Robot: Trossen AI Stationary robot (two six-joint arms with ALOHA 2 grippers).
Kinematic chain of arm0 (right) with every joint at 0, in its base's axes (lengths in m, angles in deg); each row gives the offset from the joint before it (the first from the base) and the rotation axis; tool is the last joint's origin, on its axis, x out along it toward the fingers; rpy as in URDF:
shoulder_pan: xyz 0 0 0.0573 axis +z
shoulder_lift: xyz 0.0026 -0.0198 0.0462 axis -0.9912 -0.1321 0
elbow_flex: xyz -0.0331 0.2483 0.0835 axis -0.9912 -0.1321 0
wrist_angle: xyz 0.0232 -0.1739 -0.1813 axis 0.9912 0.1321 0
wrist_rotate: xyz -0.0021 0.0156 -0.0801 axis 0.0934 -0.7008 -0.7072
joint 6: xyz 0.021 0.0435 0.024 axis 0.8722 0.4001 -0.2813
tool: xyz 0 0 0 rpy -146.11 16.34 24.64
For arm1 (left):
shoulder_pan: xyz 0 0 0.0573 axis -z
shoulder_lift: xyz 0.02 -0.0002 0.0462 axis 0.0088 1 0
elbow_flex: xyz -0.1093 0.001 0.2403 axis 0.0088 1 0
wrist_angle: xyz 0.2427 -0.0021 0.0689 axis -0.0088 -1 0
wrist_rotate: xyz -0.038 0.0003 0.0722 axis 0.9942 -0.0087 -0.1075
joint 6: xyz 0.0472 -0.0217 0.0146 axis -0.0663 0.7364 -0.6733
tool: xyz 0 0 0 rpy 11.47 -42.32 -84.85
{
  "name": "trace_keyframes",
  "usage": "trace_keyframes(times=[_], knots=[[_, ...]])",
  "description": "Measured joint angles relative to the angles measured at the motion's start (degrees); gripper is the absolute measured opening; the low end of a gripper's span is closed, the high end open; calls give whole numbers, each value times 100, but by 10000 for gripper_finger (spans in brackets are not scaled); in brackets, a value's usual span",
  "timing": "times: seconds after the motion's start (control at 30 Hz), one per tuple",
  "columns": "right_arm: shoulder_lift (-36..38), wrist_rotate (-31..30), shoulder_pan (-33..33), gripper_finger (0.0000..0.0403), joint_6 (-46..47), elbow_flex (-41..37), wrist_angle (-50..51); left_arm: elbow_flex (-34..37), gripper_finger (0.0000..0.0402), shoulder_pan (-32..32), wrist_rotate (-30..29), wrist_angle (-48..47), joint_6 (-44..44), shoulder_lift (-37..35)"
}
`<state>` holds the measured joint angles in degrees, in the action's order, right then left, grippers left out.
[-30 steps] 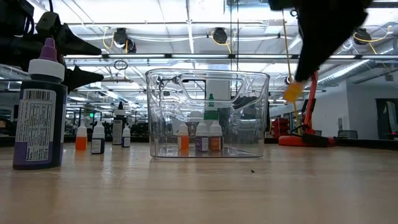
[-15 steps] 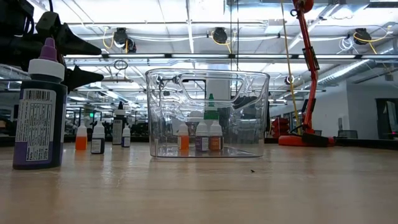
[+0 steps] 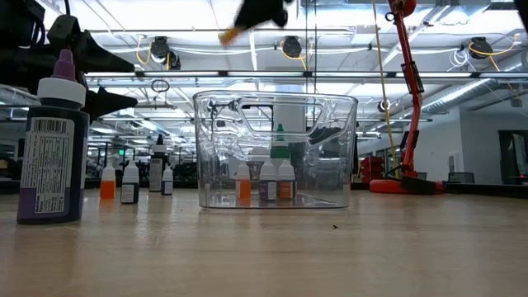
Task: Pick & Place food coloring
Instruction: Put the small yellow food coloring bottle into the transparent bin
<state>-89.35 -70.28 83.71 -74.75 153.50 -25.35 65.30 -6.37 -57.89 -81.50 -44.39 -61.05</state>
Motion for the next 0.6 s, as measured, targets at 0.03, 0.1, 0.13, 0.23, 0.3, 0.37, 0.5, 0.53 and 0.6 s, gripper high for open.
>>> trace_keyframes(times=[0.03,0.1,0.13,0.23,0.3,0.37,0.5,0.53,0.6], knots=[[-188,109,-63,40,28,94,338,1,379,0,2,-6,0,2],[-485,257,-166,40,133,139,792,-1,379,-1,-1,-6,0,0],[-622,264,-209,40,210,139,1008,-1,379,-1,1,-6,0,1],[-925,268,-290,40,387,85,1505,0,379,-1,0,-6,0,0],[-1030,262,-315,40,487,21,1799,2,379,-1,0,-6,0,1],[-1067,253,-325,40,557,-111,1908,2,379,-1,-1,-6,0,2],[-1058,254,-444,40,662,-452,1763,2,379,1,-1,-6,0,1],[-1058,253,-488,40,666,-535,1737,1,379,2,-1,-6,0,1],[-1058,253,-573,40,661,-699,1637,-1,379,0,-1,-6,0,2]])
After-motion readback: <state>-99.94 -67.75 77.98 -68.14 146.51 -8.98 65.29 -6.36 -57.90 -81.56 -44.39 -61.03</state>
